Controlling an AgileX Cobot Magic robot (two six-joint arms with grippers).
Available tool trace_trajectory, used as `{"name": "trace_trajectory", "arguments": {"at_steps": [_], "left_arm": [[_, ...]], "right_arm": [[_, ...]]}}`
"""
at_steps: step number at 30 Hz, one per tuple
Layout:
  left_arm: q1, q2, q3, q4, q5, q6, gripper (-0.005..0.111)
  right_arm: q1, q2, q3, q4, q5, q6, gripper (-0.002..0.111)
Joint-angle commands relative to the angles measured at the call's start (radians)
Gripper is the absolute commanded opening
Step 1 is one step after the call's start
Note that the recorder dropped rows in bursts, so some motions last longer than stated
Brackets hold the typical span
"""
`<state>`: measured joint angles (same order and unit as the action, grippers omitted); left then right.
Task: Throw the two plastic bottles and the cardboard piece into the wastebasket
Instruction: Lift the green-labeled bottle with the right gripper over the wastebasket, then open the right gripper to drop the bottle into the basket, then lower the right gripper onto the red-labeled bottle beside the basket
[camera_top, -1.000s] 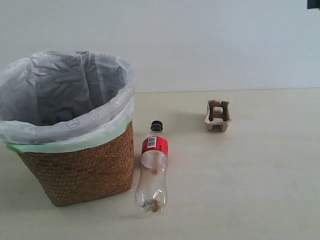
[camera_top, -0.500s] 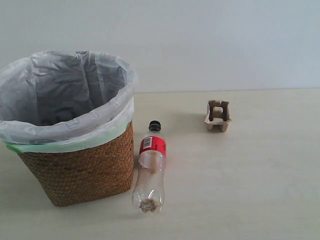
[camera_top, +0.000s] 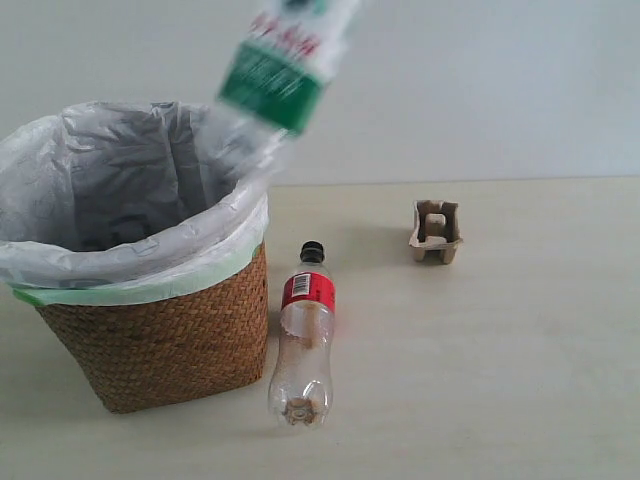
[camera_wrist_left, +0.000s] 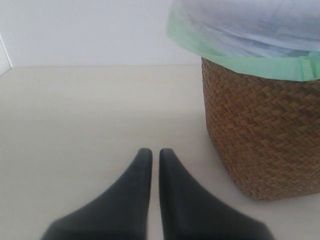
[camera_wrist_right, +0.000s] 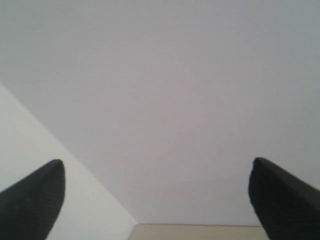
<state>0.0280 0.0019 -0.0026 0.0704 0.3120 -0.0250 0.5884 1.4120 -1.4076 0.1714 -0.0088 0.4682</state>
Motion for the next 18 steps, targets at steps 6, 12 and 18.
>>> {"name": "trace_trajectory", "arguments": {"at_steps": [6, 12, 18], "left_arm": [[-0.006, -0.002, 0.003, -0.007, -0.004, 0.0, 0.005], [-0.006, -0.002, 0.003, -0.007, -0.004, 0.0, 0.005], [-0.006, -0.002, 0.003, -0.007, -0.004, 0.0, 0.005]], "right_arm": [[0.08, 0.172, -0.221, 0.008, 0.304, -0.034, 0.096], [0.08, 0.178, -0.221, -0.06, 0.439, -0.05, 0.096], [0.078, 0.188, -0.221, -0.373, 0.717, 0.085, 0.096]]}}
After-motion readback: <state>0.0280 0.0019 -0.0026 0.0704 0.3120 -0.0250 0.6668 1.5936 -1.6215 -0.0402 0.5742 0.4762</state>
